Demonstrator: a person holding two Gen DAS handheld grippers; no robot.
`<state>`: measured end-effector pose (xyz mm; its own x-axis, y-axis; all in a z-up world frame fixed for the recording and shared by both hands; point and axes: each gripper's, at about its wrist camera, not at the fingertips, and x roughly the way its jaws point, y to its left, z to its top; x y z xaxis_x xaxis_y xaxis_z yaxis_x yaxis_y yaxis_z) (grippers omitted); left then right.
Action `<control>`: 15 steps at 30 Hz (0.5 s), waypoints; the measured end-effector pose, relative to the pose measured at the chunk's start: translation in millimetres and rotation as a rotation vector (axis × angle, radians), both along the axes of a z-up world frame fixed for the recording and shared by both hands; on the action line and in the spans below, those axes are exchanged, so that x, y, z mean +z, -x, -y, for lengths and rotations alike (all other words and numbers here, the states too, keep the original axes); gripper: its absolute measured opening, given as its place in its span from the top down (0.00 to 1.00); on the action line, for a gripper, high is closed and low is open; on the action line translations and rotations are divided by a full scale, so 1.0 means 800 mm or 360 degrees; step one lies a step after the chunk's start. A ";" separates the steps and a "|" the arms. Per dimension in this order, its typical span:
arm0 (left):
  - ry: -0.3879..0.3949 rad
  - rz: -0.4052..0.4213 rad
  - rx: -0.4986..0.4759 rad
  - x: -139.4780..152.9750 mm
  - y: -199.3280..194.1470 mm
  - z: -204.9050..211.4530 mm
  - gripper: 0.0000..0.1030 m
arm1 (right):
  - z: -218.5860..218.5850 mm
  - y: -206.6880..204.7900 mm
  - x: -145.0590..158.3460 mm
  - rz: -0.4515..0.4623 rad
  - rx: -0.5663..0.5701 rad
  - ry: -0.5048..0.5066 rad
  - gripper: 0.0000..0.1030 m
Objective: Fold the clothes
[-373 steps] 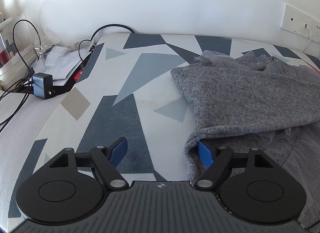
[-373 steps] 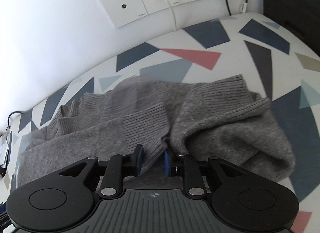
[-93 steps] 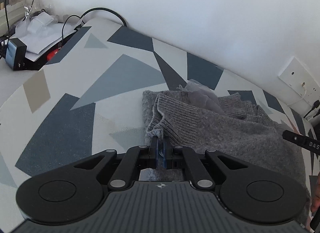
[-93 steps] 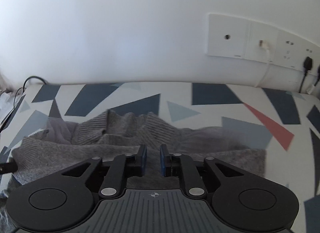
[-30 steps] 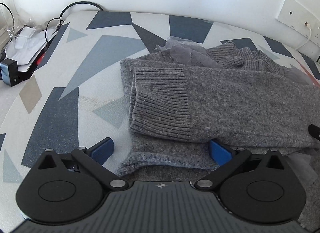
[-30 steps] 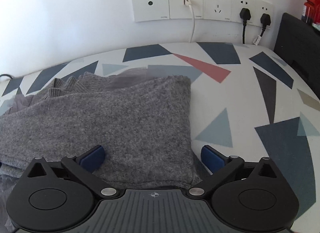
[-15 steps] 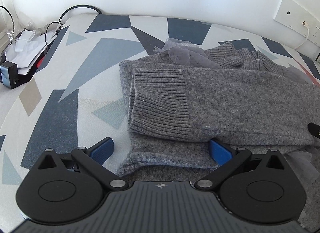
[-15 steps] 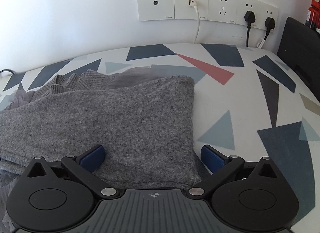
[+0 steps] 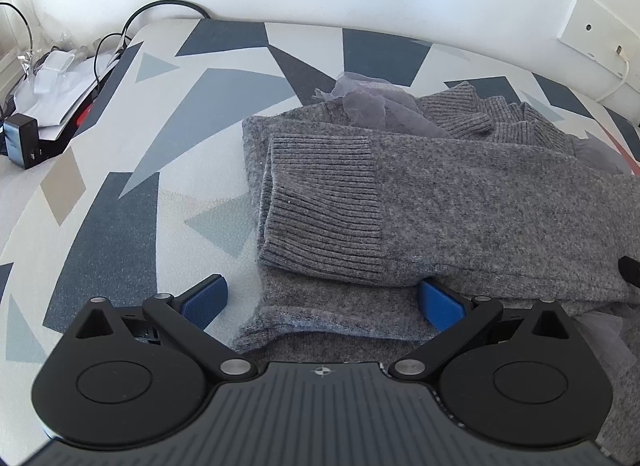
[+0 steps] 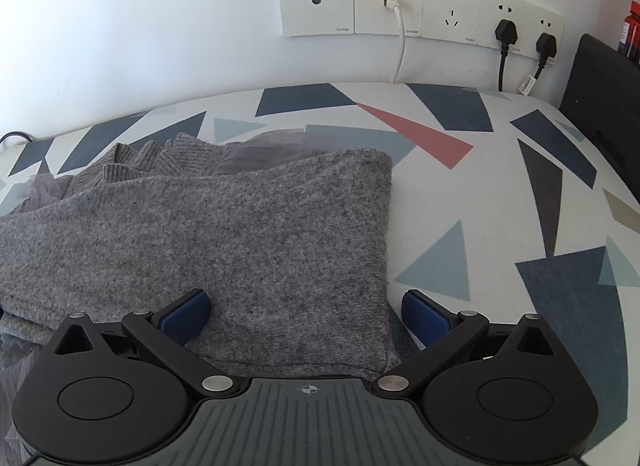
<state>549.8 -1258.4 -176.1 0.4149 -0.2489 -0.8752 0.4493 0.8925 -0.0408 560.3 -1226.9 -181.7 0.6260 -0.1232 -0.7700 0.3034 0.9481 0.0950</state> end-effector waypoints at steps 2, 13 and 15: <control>-0.0030 -0.0058 0.0052 0.003 -0.003 0.003 0.00 | 0.006 -0.005 0.004 -0.0053 0.0008 -0.0042 0.01; -0.0058 -0.0046 0.0113 0.033 0.038 -0.015 0.00 | 0.038 0.051 0.055 0.0042 -0.0126 -0.0197 0.01; -0.0017 -0.0020 0.0098 0.044 0.046 -0.029 0.00 | 0.035 0.068 0.062 0.0051 -0.0131 -0.0162 0.01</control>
<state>512.9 -1235.6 -140.9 0.4178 -0.2138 -0.8830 0.3932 0.9187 -0.0364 506.1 -1254.8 -131.7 0.6417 -0.0974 -0.7608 0.3751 0.9050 0.2005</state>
